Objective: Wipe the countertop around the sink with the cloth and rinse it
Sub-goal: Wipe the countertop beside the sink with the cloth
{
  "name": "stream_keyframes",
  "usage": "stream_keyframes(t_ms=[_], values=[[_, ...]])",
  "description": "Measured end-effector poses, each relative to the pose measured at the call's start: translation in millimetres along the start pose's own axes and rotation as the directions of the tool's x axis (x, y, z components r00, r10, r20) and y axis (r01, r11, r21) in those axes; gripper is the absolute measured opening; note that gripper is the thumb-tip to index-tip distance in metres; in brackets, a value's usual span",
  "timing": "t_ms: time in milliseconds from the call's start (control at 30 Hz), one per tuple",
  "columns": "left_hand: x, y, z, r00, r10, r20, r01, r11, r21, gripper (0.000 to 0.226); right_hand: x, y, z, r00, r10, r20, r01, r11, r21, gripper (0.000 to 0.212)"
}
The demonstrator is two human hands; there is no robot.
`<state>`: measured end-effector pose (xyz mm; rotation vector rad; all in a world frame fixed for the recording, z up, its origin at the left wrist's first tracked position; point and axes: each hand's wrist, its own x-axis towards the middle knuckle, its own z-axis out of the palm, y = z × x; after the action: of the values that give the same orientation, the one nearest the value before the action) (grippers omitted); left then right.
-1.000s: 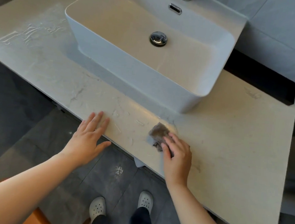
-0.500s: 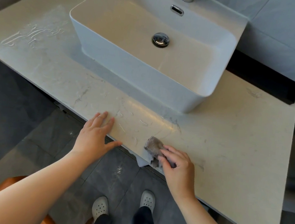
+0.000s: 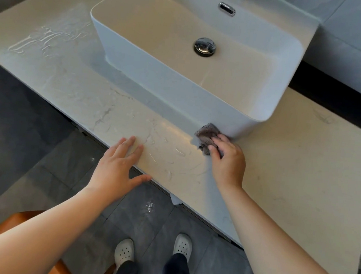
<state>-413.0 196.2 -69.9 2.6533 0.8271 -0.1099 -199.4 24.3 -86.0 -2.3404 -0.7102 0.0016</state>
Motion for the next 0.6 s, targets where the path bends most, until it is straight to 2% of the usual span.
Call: stream_keyframes(t_ms=[200,400,533,600], values=[[-1,0,-1,1.000,-0.001,0.009,0.001,1.000,0.010,0.087,-13,-5,0,0.996,0.022,0.082,-0.026,0.998,0.049,0.026],[-2,-4,-1,0.999,0.022,0.025,-0.023,0.999,0.023,0.082,-83,-24,3,0.996,-0.045,0.081,0.039,0.996,0.079,0.025],[0,-9,-4,0.996,0.052,0.071,-0.056,0.997,0.059,0.081,-116,-31,-2,0.985,-0.084,0.151,0.066,0.990,0.121,0.025],[0,-10,-5,0.995,0.057,0.087,-0.063,0.996,0.070,0.079,-122,-36,-8,0.976,-0.059,0.210,0.023,0.985,0.169,0.026]])
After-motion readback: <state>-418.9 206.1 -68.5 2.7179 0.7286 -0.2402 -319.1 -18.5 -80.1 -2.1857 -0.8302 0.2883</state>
